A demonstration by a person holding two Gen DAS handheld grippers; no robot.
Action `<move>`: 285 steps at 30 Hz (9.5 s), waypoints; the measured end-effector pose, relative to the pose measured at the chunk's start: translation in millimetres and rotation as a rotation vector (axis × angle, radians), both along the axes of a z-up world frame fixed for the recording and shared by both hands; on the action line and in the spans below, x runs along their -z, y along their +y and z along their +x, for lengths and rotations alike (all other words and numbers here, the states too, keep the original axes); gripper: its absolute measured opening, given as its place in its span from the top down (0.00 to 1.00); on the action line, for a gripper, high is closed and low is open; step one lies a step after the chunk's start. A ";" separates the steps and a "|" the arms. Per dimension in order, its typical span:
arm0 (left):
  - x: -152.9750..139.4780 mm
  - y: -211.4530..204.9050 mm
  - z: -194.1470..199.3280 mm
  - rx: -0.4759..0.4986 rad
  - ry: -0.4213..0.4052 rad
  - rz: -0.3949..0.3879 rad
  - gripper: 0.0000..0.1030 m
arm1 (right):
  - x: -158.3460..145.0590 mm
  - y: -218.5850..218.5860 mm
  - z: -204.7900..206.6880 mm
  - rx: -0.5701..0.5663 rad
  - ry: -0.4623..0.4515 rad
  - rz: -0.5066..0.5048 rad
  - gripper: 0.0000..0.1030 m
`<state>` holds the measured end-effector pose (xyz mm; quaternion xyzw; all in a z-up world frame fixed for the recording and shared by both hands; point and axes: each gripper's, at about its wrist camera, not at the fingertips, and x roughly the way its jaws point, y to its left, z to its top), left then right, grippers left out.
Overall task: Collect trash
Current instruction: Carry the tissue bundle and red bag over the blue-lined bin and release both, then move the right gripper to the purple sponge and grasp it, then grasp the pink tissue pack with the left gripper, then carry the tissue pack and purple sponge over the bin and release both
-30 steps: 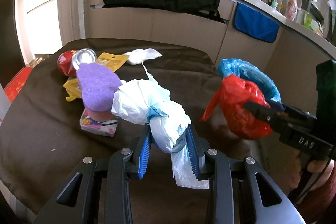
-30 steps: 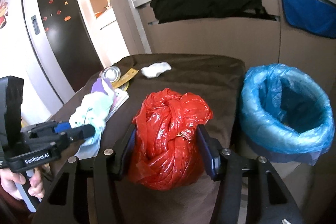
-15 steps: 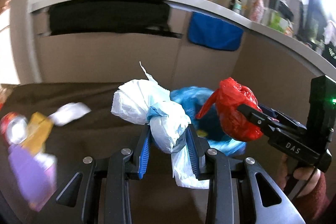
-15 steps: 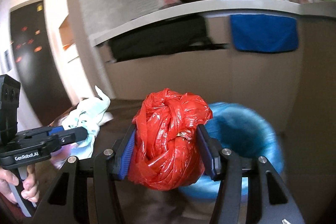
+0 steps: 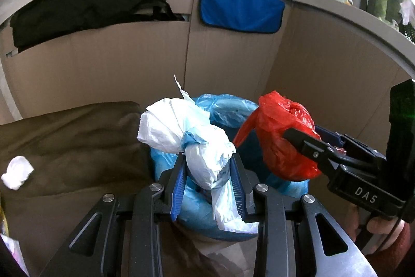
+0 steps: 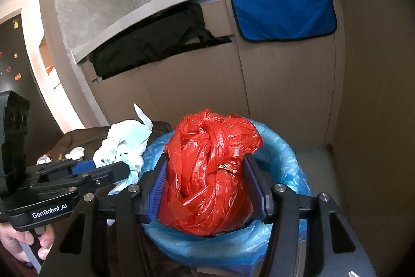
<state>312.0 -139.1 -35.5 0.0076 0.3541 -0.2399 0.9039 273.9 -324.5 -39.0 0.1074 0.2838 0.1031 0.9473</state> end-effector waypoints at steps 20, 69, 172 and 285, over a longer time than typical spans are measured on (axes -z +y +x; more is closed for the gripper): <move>25.9 -7.9 29.0 -0.033 0.078 -0.004 0.67 | 34.7 -13.4 21.9 0.014 0.069 0.031 0.48; 4.3 329.9 -162.6 -0.644 -0.074 -0.073 0.34 | -23.2 264.7 -54.3 -0.541 0.020 -0.150 0.29; 37.9 247.5 -91.0 -0.419 0.098 -0.073 0.79 | 53.5 205.7 -86.6 -0.455 0.169 -0.095 0.35; 40.7 -15.7 39.0 -0.065 0.037 -0.009 0.82 | 36.6 -20.4 49.0 0.048 0.097 -0.030 0.39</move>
